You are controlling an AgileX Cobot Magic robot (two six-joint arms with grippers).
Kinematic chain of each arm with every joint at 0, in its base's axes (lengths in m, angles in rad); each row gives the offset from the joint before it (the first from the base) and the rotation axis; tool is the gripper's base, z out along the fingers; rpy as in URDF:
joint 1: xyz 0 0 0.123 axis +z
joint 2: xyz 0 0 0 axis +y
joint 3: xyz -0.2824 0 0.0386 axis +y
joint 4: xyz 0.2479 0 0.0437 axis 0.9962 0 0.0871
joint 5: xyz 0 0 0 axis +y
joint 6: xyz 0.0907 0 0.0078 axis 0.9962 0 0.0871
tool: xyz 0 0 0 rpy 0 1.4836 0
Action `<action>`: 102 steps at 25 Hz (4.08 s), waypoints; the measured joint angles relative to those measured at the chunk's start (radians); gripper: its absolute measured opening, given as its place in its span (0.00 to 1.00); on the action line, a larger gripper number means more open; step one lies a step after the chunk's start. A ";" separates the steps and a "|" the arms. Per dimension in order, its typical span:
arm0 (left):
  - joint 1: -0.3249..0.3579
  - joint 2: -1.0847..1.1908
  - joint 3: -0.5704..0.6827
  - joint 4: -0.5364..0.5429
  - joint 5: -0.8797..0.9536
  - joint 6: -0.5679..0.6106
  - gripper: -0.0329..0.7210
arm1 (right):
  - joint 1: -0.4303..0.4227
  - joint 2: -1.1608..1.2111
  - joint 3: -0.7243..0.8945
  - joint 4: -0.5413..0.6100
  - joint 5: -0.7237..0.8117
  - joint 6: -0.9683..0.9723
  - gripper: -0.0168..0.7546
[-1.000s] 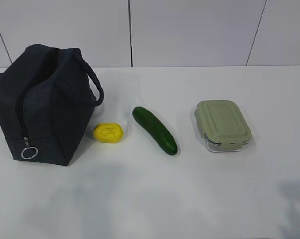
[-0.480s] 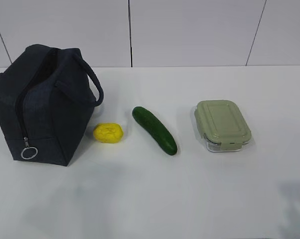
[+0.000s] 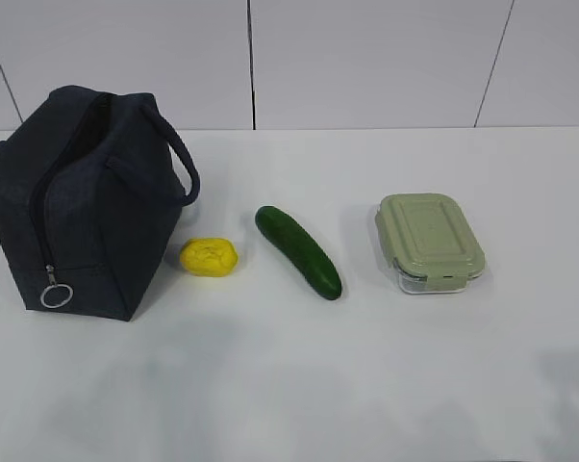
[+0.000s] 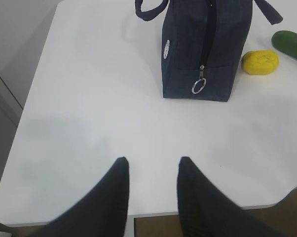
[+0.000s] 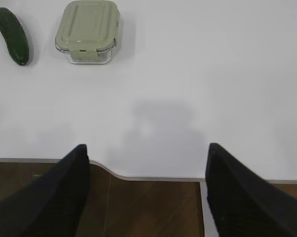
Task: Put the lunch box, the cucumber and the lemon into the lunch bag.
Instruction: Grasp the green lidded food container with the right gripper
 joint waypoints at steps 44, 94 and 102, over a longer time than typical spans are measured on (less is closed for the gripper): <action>0.000 0.000 0.000 0.004 0.000 0.000 0.36 | 0.001 0.661 -0.108 0.551 -0.160 -0.119 0.67; 0.000 0.000 0.000 0.006 0.000 0.000 0.36 | -0.436 2.094 -0.794 1.125 0.028 -1.030 0.87; 0.000 0.000 0.000 0.006 0.000 0.000 0.36 | -0.363 2.170 -0.905 1.100 0.026 -1.038 0.87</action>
